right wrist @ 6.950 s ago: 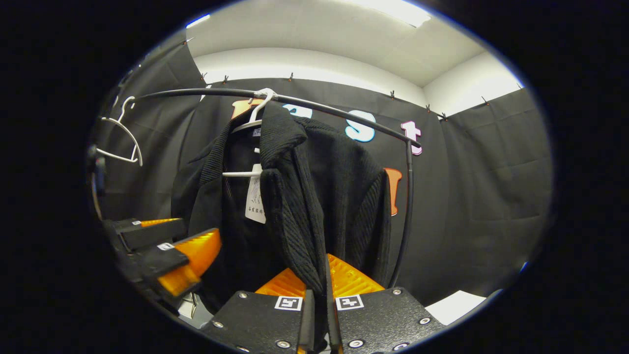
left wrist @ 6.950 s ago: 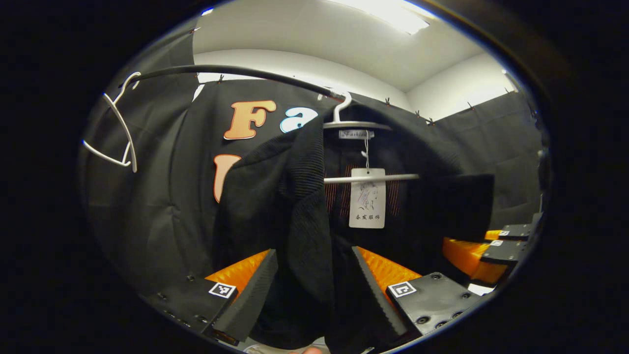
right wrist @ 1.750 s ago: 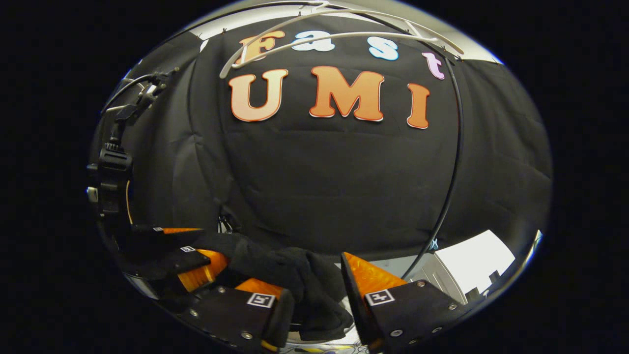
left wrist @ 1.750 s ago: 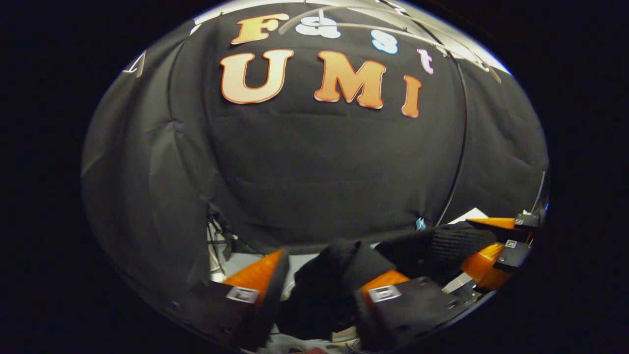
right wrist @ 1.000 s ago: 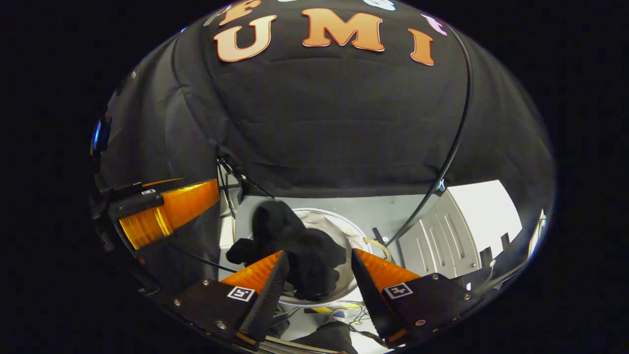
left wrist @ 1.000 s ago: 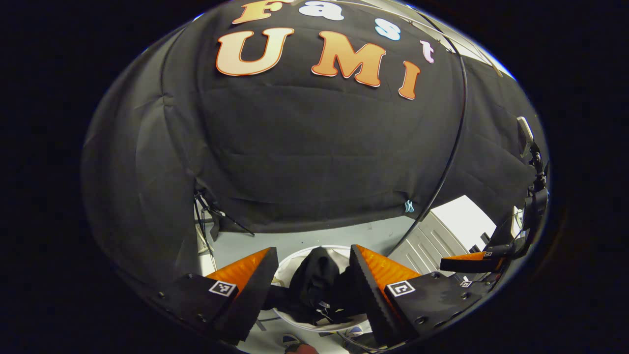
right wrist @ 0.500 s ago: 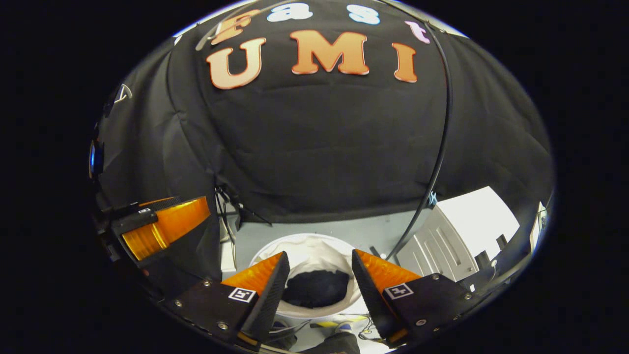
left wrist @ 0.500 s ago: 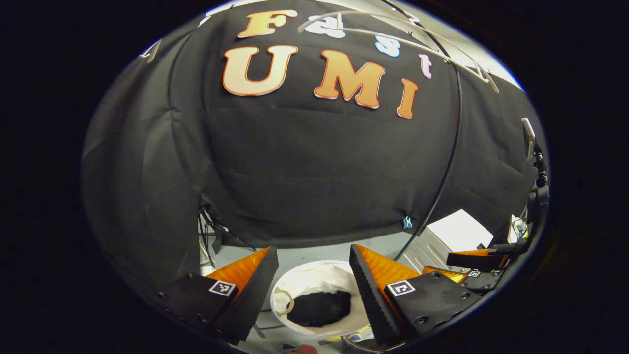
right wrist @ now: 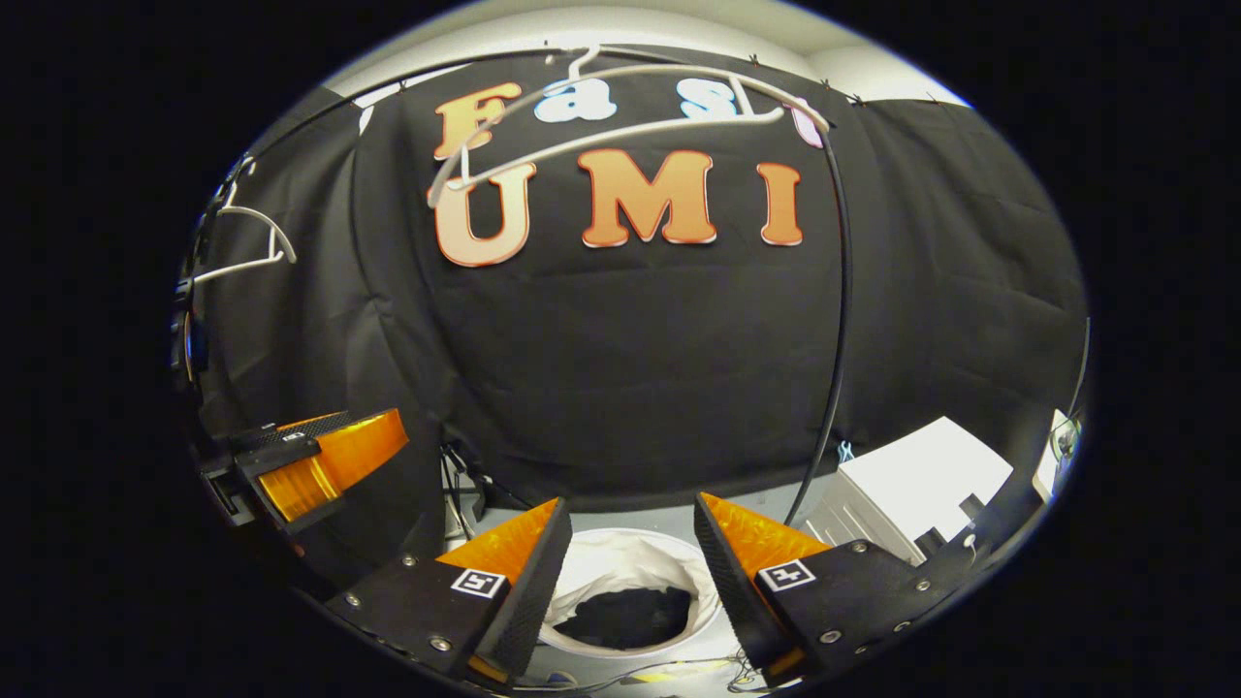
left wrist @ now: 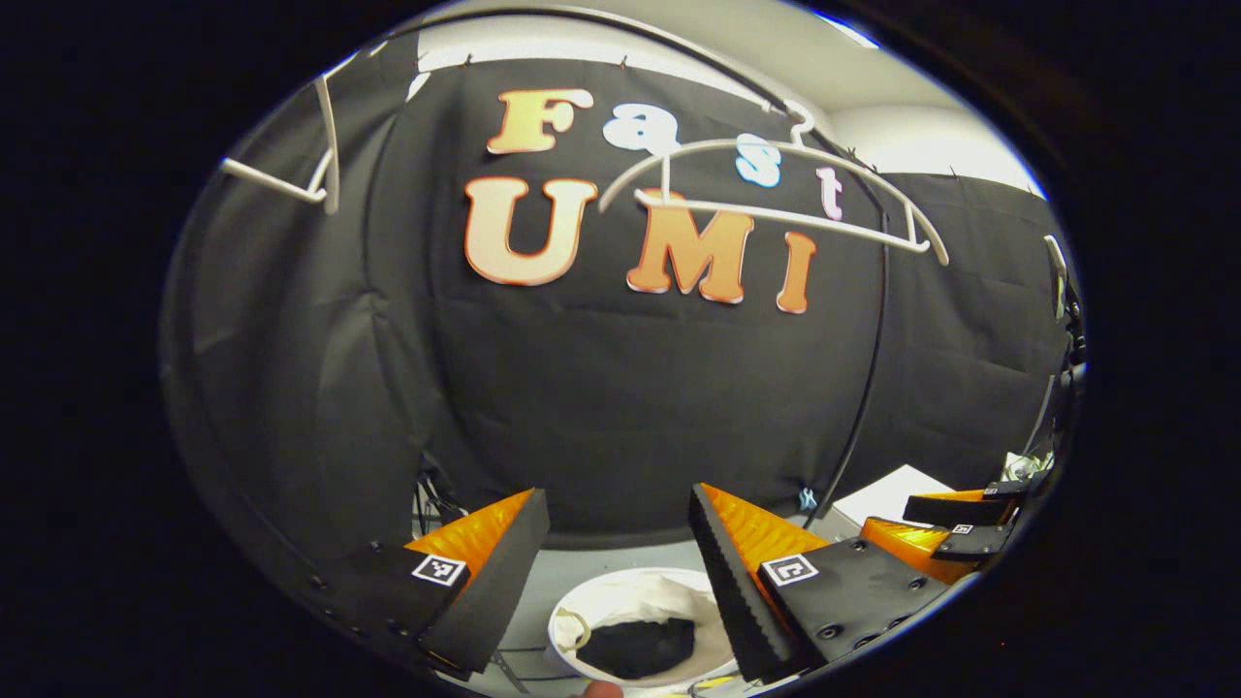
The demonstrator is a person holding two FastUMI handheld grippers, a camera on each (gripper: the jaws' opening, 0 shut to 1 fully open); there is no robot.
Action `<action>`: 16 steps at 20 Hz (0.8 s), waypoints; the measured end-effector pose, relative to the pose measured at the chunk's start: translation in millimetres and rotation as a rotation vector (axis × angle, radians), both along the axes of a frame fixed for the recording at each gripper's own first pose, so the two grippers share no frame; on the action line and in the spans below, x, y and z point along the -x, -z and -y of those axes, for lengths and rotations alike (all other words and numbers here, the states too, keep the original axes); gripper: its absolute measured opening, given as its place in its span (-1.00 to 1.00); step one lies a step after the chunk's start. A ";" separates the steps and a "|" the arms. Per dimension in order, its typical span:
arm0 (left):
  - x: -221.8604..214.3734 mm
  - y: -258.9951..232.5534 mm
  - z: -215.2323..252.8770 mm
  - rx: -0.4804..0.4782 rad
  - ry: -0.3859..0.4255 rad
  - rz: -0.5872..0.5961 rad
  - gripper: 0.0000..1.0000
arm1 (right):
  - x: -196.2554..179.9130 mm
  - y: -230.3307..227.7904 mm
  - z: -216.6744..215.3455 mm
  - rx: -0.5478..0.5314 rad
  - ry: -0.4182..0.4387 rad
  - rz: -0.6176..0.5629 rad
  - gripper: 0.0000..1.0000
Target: Grasp the clothes on the hanger with both hands and then place them into the laundry hamper below.
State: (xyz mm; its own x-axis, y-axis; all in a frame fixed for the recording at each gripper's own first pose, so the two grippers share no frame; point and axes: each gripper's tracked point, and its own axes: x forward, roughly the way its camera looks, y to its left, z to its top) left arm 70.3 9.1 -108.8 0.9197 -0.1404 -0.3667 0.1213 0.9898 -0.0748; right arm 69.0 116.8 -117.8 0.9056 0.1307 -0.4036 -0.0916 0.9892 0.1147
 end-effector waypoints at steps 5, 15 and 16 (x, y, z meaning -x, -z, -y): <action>37.1 -64.3 19.8 -0.023 -0.083 0.102 0.90 | 29.9 -70.4 37.8 0.020 -0.041 0.131 0.59; 96.4 -171.6 53.3 -0.076 -0.176 0.296 0.87 | 66.5 -169.7 114.3 0.024 -0.033 0.337 0.63; 99.0 -175.4 56.7 -0.052 -0.169 0.305 0.91 | 70.8 -172.0 120.3 0.034 -0.021 0.344 0.63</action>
